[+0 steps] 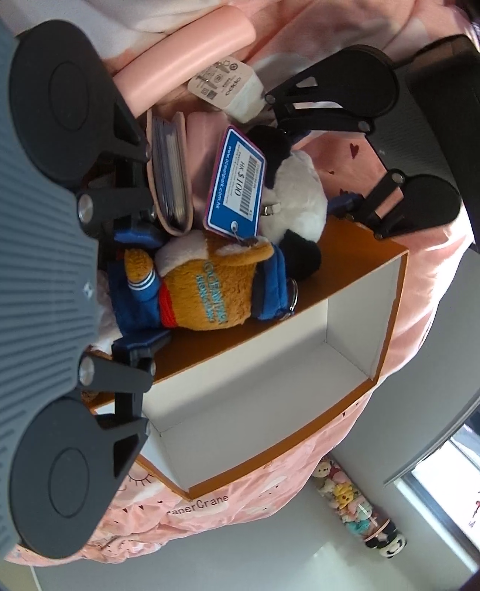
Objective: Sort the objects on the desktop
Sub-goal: 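Lift both held plushes up and carry them over the orange box, then lower both plushes into the orange box beside each other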
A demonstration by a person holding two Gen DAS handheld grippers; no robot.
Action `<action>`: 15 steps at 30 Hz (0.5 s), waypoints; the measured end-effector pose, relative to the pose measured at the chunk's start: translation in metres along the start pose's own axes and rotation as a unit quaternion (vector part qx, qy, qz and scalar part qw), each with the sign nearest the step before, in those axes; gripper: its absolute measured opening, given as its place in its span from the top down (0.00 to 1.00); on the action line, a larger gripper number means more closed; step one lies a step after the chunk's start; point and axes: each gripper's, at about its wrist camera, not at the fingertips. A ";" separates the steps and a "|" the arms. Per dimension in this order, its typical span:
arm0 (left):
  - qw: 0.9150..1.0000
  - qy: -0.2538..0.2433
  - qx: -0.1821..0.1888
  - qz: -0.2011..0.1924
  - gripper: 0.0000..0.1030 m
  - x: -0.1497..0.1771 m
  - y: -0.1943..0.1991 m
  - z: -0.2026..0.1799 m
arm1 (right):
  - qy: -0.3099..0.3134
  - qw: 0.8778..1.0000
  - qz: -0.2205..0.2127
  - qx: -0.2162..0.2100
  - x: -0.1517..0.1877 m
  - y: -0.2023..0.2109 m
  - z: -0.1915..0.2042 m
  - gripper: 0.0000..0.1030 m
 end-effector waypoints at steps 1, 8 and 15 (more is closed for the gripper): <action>1.000 0.012 -0.001 0.000 0.39 0.001 0.002 0.004 | -0.008 1.000 -0.002 -0.001 0.000 0.002 -0.001 0.56; 0.993 0.116 0.032 -0.018 0.42 0.004 0.027 0.039 | -0.150 0.987 -0.029 -0.058 -0.002 0.018 -0.035 0.59; 0.966 0.240 0.086 -0.045 0.44 0.011 0.055 0.085 | -0.313 0.943 -0.059 -0.100 -0.004 0.021 -0.070 0.62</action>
Point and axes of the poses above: each gripper's, at about its wrist camera, not at the fingertips, and y roughly against the way its jaws point, z to its left, x to its underside, and after that the axes turned 7 degrees about -z, right-handed
